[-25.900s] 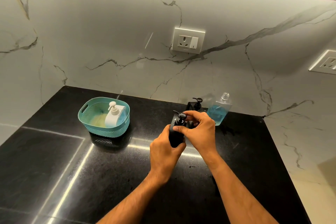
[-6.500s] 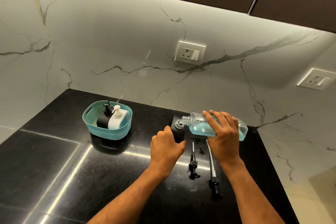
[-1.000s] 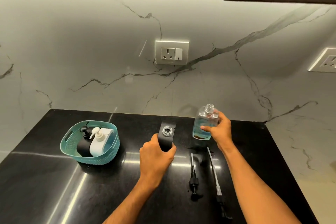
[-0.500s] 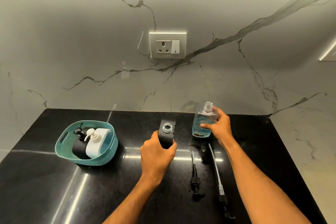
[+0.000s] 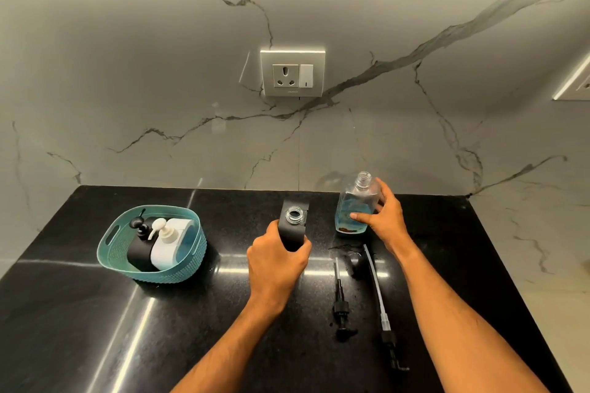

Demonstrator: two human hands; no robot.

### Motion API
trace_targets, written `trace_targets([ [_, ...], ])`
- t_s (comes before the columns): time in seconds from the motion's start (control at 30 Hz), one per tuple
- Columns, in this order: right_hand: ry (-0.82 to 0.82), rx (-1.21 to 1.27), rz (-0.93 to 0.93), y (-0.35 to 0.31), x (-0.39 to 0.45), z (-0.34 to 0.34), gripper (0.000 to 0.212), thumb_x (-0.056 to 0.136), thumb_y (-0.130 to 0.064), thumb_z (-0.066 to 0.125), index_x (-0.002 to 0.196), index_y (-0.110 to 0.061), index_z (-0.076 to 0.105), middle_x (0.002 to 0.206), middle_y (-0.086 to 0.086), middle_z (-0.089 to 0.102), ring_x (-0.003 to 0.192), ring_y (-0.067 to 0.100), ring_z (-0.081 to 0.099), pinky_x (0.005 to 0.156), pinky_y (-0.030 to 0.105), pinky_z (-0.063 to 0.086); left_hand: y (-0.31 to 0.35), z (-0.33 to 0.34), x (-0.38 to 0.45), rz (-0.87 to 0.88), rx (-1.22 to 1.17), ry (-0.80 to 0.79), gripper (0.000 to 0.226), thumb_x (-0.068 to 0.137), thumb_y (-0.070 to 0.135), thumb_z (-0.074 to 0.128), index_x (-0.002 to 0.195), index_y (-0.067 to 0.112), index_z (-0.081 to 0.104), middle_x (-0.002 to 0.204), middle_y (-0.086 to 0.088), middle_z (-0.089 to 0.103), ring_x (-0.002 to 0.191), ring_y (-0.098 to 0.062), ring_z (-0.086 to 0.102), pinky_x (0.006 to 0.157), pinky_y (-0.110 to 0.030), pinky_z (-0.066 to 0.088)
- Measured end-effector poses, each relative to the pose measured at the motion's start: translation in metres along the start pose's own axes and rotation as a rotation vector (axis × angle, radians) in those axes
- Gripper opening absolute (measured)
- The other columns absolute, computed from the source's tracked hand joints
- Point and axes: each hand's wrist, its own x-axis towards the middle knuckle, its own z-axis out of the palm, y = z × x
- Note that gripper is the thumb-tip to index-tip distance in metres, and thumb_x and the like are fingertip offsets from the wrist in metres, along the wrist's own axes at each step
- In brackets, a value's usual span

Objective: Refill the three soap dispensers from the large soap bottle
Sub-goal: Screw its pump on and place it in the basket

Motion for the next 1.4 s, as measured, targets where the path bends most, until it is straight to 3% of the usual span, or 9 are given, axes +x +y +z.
trace_targets([
  [0.1,0.197,-0.178,-0.111,-0.005,-0.020,0.001,0.097,0.069,-0.014,0.094,0.151,-0.015,0.042,0.144,0.003,0.053,0.130,0.018,0.051,0.103,0.033,0.049,0.000,-0.001,-0.001,0.004,-0.008,0.008,0.034,0.083,0.038,0.081,0.110,0.022,0.068,0.086,0.017,0.068,0.072,0.005,0.065,0.063,-0.004,0.051],
  [0.23,0.557,-0.209,-0.336,-0.012,-0.061,0.012,0.037,0.079,-0.024,0.087,0.107,-0.023,0.063,0.096,-0.005,0.064,0.085,0.016,0.061,0.070,0.036,0.055,0.001,-0.003,-0.004,-0.004,0.004,0.021,0.034,0.082,0.039,0.081,0.108,0.022,0.067,0.085,0.016,0.067,0.069,0.003,0.063,0.059,-0.002,0.047],
  [0.53,0.268,-0.447,-0.243,0.010,-0.129,0.040,0.018,0.080,-0.013,0.082,0.081,-0.023,0.068,0.075,-0.011,0.065,0.066,0.007,0.062,0.059,0.022,0.052,-0.002,-0.006,-0.026,-0.001,0.004,0.047,0.035,0.082,0.038,0.081,0.108,0.019,0.069,0.088,0.009,0.073,0.073,-0.004,0.068,0.062,-0.005,0.047],
  [0.73,0.053,-0.909,0.031,0.026,-0.164,0.054,0.047,0.077,-0.051,0.081,0.106,-0.021,0.059,0.103,-0.002,0.064,0.096,0.021,0.064,0.078,0.031,0.050,-0.006,-0.011,-0.046,-0.032,0.000,0.026,0.037,0.081,0.038,0.080,0.109,0.017,0.069,0.091,0.006,0.076,0.073,-0.002,0.065,0.058,0.000,0.044],
  [0.87,-0.039,-0.986,0.103,0.029,-0.176,0.066,0.050,0.079,-0.043,0.079,0.112,-0.015,0.054,0.108,0.006,0.067,0.104,0.029,0.067,0.083,0.037,0.054,-0.010,-0.013,-0.058,-0.037,0.008,0.014,0.035,0.080,0.038,0.081,0.107,0.019,0.068,0.090,0.009,0.074,0.073,-0.001,0.063,0.059,0.000,0.043],
  [1.03,0.050,-0.855,0.082,0.027,-0.182,0.064,0.035,0.077,-0.021,0.079,0.100,-0.017,0.054,0.093,0.001,0.064,0.093,0.026,0.066,0.073,0.029,0.045,-0.016,-0.019,-0.066,-0.047,0.024,0.016,0.034,0.080,0.039,0.080,0.105,0.019,0.068,0.088,0.007,0.074,0.076,-0.008,0.068,0.067,-0.019,0.056],
  [1.17,0.184,-0.709,0.022,-0.005,-0.178,0.055,0.032,0.073,-0.016,0.083,0.089,-0.022,0.056,0.080,-0.008,0.061,0.082,0.021,0.067,0.070,0.028,0.042,-0.020,-0.026,-0.068,-0.066,0.029,0.024,0.031,0.079,0.038,0.080,0.101,0.021,0.066,0.080,0.015,0.066,0.069,-0.004,0.063,0.059,-0.003,0.040],
  [1.27,0.213,-0.615,-0.169,-0.045,-0.176,0.049,0.030,0.073,-0.012,0.085,0.094,-0.022,0.065,0.087,-0.006,0.069,0.082,0.013,0.068,0.074,0.032,0.058,-0.025,-0.031,-0.069,-0.066,0.029,0.020,0.030,0.080,0.037,0.081,0.101,0.021,0.066,0.082,0.016,0.064,0.070,-0.002,0.061,0.058,-0.001,0.037],
  [1.4,0.193,-0.575,-0.422,-0.101,-0.180,0.046,0.036,0.072,-0.014,0.088,0.105,-0.022,0.076,0.099,-0.009,0.074,0.088,0.003,0.067,0.083,0.025,0.059,-0.031,-0.033,-0.069,-0.074,0.025,0.014,0.030,0.080,0.037,0.080,0.101,0.021,0.066,0.082,0.015,0.065,0.073,-0.004,0.064,0.063,-0.007,0.043],
])
